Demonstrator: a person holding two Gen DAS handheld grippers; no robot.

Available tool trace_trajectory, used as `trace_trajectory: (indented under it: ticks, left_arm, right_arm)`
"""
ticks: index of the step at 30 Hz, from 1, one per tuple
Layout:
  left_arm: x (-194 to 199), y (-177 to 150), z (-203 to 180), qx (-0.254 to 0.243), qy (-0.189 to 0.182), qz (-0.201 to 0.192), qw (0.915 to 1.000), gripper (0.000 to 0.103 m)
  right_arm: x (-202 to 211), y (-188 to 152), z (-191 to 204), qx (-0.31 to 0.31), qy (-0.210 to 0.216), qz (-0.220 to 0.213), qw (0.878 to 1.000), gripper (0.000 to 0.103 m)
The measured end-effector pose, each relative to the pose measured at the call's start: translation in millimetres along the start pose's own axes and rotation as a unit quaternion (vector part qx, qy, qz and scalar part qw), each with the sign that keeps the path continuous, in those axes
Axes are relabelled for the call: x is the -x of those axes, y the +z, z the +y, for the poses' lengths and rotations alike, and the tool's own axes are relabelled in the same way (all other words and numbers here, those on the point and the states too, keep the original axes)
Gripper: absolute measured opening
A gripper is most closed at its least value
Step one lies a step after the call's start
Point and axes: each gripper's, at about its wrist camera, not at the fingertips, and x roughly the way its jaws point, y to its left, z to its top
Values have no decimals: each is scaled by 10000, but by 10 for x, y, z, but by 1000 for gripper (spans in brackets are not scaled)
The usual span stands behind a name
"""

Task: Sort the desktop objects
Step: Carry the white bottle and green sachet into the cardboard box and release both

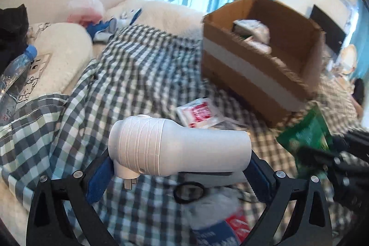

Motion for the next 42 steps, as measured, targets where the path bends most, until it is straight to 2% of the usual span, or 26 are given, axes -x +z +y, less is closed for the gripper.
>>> trace_trajectory:
  ticks: [5, 12, 18, 26, 28, 32, 42]
  left_arm:
    - [234, 15, -94, 191, -297, -220, 9991, 101]
    - [459, 130, -387, 86, -279, -444, 9986, 101]
    - [547, 391, -629, 95, -450, -587, 9972, 101]
    - [588, 834, -865, 20, -430, -888, 9951, 101]
    - [581, 943, -891, 52, -450, -954, 9944, 101]
    - [511, 1182, -972, 5, -456, -1100, 9929, 101]
    - [3, 1540, -1257, -325, -212, -1149, 9926, 101]
  right_arm:
    - [283, 20, -124, -208, 139, -304, 9992, 30]
    - [612, 70, -297, -464, 279, -695, 9961, 30]
    - [815, 175, -497, -711, 486, -934, 9919, 30]
    - [998, 596, -723, -584, 252, -1276, 9898, 30]
    - [1006, 726, -791, -559, 187, -1329, 9894, 30]
    - [951, 1012, -888, -352, -218, -1462, 9884, 30]
    - [330, 1572, -1277, -571, -126, -1371, 9888, 30]
